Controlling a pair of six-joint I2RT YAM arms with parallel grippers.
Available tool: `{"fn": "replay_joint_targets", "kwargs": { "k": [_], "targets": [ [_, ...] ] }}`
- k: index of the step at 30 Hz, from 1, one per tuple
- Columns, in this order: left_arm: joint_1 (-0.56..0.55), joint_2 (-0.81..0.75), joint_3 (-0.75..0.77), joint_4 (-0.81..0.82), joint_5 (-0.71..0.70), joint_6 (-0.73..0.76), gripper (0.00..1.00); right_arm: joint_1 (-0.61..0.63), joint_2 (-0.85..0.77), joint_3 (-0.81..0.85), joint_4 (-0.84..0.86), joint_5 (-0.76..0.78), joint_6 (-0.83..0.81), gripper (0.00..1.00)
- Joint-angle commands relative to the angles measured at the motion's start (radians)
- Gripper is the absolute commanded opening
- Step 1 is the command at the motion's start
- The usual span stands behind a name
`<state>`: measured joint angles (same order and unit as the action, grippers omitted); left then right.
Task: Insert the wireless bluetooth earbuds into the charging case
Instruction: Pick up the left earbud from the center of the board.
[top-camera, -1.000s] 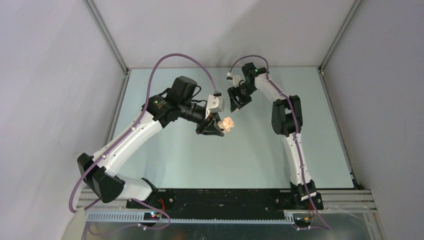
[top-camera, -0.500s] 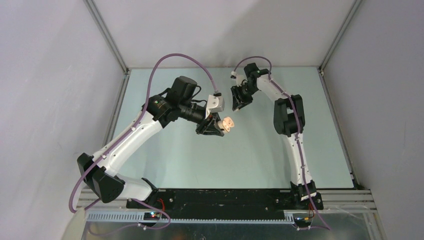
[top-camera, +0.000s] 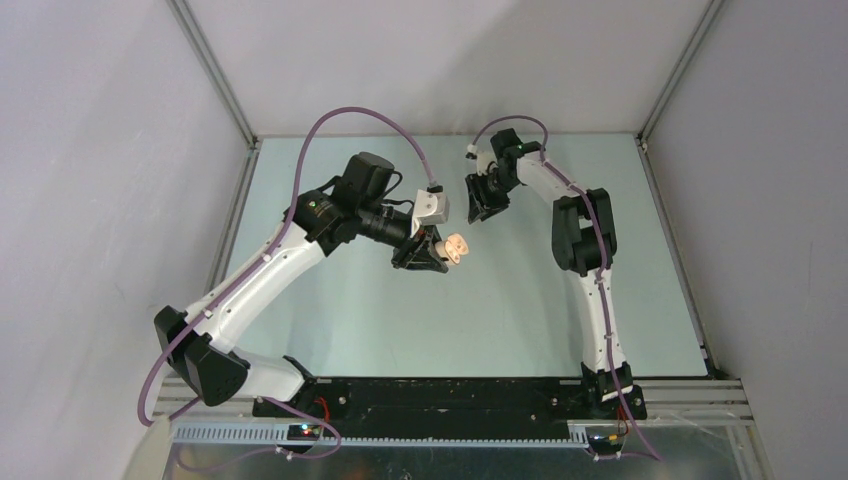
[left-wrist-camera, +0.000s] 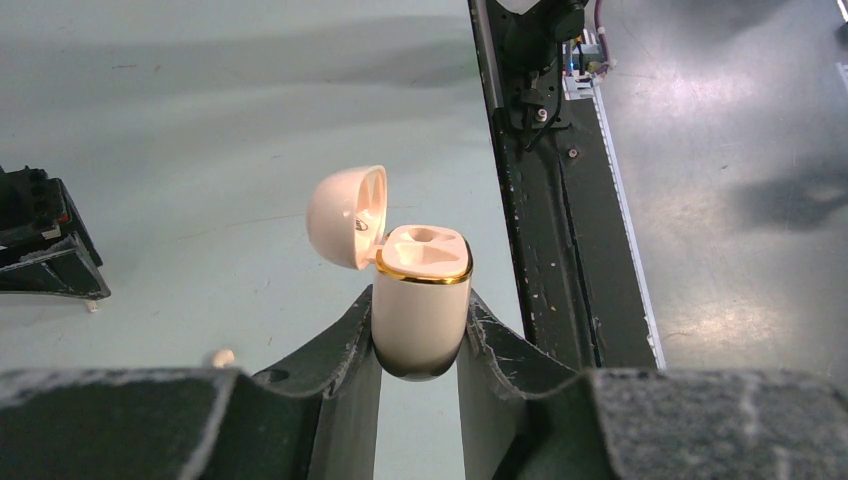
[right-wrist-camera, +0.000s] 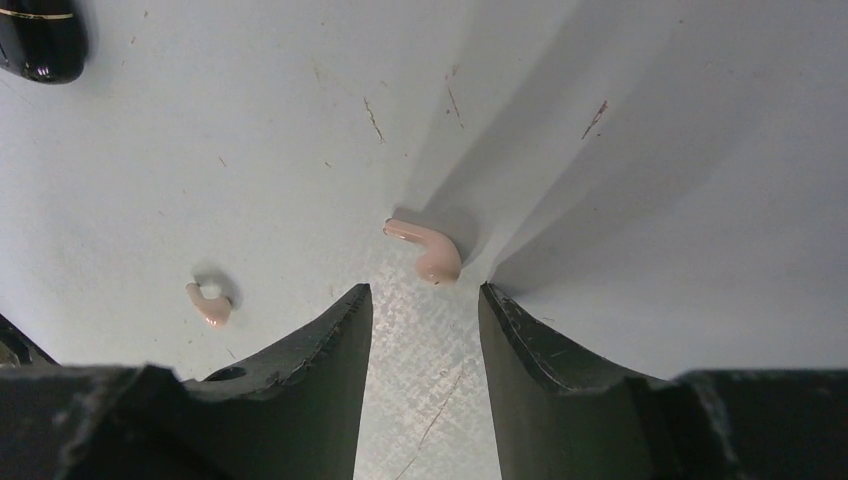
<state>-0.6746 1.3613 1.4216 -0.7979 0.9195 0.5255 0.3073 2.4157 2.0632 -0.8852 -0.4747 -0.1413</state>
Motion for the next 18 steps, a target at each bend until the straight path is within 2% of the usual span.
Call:
{"fn": "replay_joint_targets", "kwargs": {
  "k": [1,18],
  "targets": [
    [-0.003,-0.037,0.020,0.019,0.012,0.017,0.01,0.001,0.008,0.005,0.007,0.067,0.030,0.48],
    [-0.003,-0.033,0.023,0.011,0.008,0.024,0.00,0.013,0.055,0.050,0.022,0.074,0.090,0.41]
  ]
}}
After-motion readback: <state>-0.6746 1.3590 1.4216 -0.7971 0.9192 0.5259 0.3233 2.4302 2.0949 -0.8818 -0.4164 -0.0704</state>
